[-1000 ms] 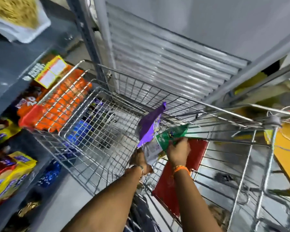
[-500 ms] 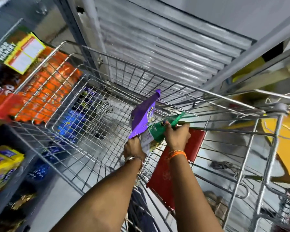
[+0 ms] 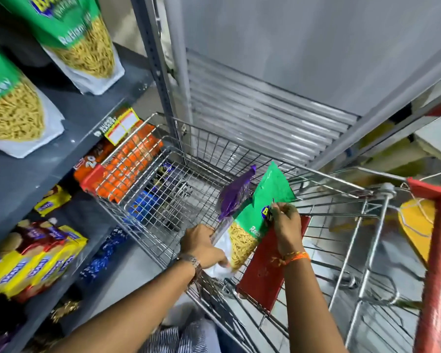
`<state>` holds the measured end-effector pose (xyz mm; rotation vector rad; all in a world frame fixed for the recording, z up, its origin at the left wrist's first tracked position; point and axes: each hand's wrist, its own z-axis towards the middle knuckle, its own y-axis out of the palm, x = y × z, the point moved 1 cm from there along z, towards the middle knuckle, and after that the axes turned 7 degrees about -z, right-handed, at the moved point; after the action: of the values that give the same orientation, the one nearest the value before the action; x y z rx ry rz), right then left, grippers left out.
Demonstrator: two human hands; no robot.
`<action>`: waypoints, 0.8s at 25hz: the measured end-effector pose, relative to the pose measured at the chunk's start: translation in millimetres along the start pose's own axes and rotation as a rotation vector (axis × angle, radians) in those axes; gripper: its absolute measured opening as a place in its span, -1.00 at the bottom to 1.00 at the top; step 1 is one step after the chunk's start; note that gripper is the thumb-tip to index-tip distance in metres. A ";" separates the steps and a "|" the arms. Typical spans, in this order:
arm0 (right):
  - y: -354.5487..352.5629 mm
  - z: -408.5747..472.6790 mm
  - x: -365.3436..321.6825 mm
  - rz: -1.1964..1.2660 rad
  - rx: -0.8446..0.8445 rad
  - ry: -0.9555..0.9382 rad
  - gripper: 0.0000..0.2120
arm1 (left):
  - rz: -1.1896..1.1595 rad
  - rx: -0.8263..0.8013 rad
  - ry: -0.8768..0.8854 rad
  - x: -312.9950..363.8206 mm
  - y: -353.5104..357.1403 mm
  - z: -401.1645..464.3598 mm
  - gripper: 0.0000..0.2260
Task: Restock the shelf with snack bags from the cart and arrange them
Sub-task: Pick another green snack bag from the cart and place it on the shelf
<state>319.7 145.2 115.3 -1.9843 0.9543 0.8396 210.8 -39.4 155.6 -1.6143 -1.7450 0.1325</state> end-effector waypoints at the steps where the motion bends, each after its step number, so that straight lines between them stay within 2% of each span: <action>1: -1.2 -1.4 -2.7 0.027 -0.003 -0.005 -0.74 | -0.021 0.000 0.018 0.3 -11.8 -12.0 -0.49; 3: -3.7 -4.6 -12.5 0.152 -0.072 -0.005 -0.74 | -0.124 -0.006 0.053 -4.2 -29.3 -22.4 -0.52; 5: -6.3 -17.0 -31.1 0.340 -0.233 0.025 -0.97 | -0.284 -0.030 0.105 -13.9 -41.4 -26.7 -0.60; 7: -7.0 -30.7 -49.7 0.428 -0.407 0.059 -0.78 | -0.435 -0.102 0.137 -22.8 -50.1 -29.2 -0.61; 8: -7.5 -34.7 -56.4 0.463 -0.482 0.055 -0.76 | -0.490 -0.133 0.152 -26.1 -55.0 -31.1 -0.54; 9: -8.1 -40.6 -65.1 0.453 -0.511 0.037 -0.78 | -0.531 -0.152 0.170 -28.8 -59.3 -34.6 -0.48; 12: 0.3 -60.1 -94.1 0.385 -0.565 -0.076 -0.92 | -0.645 -0.148 0.279 -38.8 -72.5 -53.3 -0.59; 13: 4.1 -67.0 -103.9 0.369 -0.579 -0.123 -0.82 | -0.702 -0.142 0.324 -42.2 -77.0 -63.3 -0.59; 15: 22.4 -86.2 -131.4 0.339 -0.636 -0.207 -0.58 | -0.834 -0.064 0.423 -57.7 -90.8 -78.8 -0.48; 17: 49.6 -109.3 -156.2 0.330 -0.689 -0.300 -0.52 | -0.955 0.058 0.482 -76.7 -109.1 -96.3 -0.36; 20: 105.8 -141.3 -185.7 0.303 -0.789 -0.406 -0.40 | -0.924 0.262 0.552 -107.3 -137.3 -116.1 -0.28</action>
<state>169.9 42.4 296.0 -2.1672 0.7447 1.9370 157.3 -209.3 265.6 -0.4742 -1.7457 -0.4627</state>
